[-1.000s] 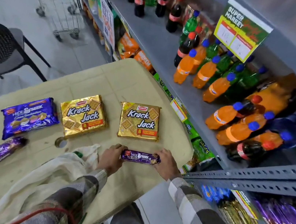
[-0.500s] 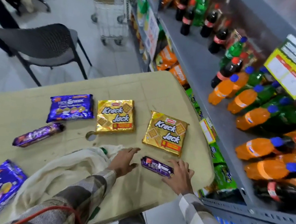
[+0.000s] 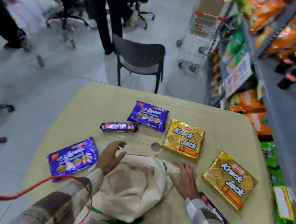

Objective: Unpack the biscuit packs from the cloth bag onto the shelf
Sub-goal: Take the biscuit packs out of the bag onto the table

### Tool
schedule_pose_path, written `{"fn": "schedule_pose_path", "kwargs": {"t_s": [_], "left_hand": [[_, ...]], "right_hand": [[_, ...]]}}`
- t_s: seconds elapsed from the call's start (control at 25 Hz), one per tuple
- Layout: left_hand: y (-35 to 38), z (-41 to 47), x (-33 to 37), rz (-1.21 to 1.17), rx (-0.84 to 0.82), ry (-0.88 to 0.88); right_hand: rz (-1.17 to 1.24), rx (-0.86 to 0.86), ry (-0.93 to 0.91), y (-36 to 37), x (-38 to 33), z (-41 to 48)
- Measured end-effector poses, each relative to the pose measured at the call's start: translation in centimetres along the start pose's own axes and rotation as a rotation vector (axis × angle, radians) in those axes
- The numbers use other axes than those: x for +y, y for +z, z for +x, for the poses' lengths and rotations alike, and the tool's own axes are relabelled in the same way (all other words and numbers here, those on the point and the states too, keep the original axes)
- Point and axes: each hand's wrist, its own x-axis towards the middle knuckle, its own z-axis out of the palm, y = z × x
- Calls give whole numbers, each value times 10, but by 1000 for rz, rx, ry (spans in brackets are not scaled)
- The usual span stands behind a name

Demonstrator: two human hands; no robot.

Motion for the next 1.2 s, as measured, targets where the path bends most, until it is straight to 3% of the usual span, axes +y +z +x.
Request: {"fn": "schedule_pose_path", "kwargs": {"t_s": [0.2, 0.32, 0.4, 0.52, 0.72, 0.92, 1.04, 1.2], "left_hand": [[-81, -45, -107, -15, 299, -448], [-105, -69, -150, -72, 464, -740], [-110, -77, -165, -137, 517, -933], [-107, -79, -175, -213, 486, -1089], [-96, -73, -179, -355, 501, -1037], [-108, -62, -176, -295, 520, -1132], [-123, -44, -165, -239, 555, -1036], [-141, -1, -137, -193, 609, -835]], "right_hand": [[107, -159, -222, 52, -128, 45], [72, -355, -269, 105, -200, 66], [30, -507, -272, 132, -246, 71], [2, -655, -222, 166, -288, 68], [131, -647, 66, 215, -297, 70], [257, -616, 77, 213, -312, 69], [380, -538, 161, 224, -300, 68], [493, -432, 180, 175, -309, 66]]}}
